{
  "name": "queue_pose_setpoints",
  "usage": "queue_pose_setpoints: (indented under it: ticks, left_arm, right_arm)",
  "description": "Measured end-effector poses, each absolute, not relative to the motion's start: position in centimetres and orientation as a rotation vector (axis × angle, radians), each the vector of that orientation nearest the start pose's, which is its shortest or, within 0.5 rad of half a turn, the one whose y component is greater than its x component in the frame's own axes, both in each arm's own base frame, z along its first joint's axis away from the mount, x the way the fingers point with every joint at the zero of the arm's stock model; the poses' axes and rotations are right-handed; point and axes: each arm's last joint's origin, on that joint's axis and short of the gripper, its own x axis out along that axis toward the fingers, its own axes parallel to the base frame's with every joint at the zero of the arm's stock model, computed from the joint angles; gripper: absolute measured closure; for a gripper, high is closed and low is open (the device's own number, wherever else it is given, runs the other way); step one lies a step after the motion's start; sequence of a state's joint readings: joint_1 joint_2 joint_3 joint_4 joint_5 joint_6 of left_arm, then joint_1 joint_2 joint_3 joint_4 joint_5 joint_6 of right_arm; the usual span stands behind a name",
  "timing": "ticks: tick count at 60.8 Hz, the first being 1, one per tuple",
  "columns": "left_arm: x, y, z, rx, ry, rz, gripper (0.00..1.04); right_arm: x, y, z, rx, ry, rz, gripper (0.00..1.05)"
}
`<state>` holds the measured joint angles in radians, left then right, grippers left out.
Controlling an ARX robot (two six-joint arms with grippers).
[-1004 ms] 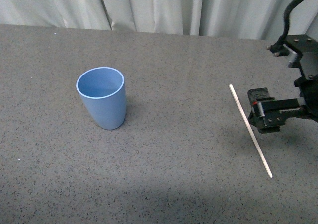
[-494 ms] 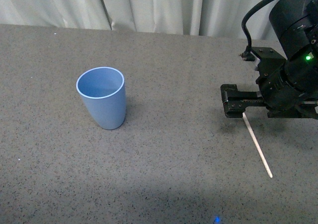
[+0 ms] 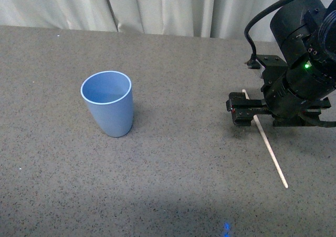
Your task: Transfer chopsticks to blue cup
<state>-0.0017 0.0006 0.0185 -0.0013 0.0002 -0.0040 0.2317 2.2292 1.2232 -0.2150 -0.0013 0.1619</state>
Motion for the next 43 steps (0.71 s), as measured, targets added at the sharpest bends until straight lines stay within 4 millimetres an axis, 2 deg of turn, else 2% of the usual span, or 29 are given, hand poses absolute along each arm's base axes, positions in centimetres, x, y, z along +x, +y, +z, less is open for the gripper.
queue_pose_setpoints:
  ticks: [29, 32, 43]
  left_arm:
    - [9.66, -0.02, 16.96, -0.004, -0.017, -0.002, 0.07]
    - [9.66, -0.02, 16.96, -0.004, -0.017, -0.002, 0.07]
    - [9.66, -0.02, 16.96, -0.004, -0.017, -0.002, 0.07]
  right_arm:
    - [38.93, 9.09, 4.61, -0.012, 1.256, 0.087, 0.99]
    - [38.92, 9.1, 4.62, -0.01, 1.257, 0.09, 1.04]
    - [38.2, 9.28, 4.96, 0.056, 1.208, 0.14, 1.04]
